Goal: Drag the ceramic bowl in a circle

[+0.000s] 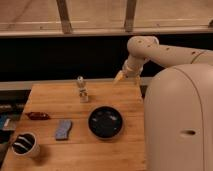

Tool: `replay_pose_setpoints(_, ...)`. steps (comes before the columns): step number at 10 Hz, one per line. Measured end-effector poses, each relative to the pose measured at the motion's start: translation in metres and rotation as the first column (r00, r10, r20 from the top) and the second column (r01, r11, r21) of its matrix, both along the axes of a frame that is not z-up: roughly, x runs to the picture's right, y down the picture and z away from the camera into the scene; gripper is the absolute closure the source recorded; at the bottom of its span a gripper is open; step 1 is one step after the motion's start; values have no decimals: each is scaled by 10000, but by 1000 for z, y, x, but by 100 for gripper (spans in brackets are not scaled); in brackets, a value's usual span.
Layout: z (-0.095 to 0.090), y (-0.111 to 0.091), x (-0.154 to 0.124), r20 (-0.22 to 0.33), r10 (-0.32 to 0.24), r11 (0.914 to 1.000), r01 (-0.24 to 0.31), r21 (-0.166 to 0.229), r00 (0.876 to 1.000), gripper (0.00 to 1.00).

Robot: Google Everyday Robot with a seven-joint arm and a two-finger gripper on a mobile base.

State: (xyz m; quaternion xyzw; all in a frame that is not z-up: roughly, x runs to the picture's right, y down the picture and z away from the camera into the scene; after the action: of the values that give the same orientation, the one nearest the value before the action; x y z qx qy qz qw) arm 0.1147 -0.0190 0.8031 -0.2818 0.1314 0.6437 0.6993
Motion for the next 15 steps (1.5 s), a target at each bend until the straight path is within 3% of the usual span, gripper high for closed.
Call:
replay_pose_setpoints(4, -19, 72, -25, 849, 197, 9941, -105, -1075, 9962, 33)
replay_pose_setpoints(6, -26, 98, -35, 1102, 241, 9886, -72, -1507, 9936, 33)
replay_pose_setpoints(8, -12, 132, -42, 1171, 283, 9752, -17, -2212, 9927, 33)
replay_pose_setpoints(9, -7, 140, -45, 1170, 245, 9709, 43, -2393, 9928, 33)
replay_pose_setpoints(13, -7, 140, -45, 1133, 265, 9695, 21, -2451, 9932, 33)
replay_pose_setpoints(15, 6, 143, -46, 1059, 281, 9583, 34, -2859, 9940, 33)
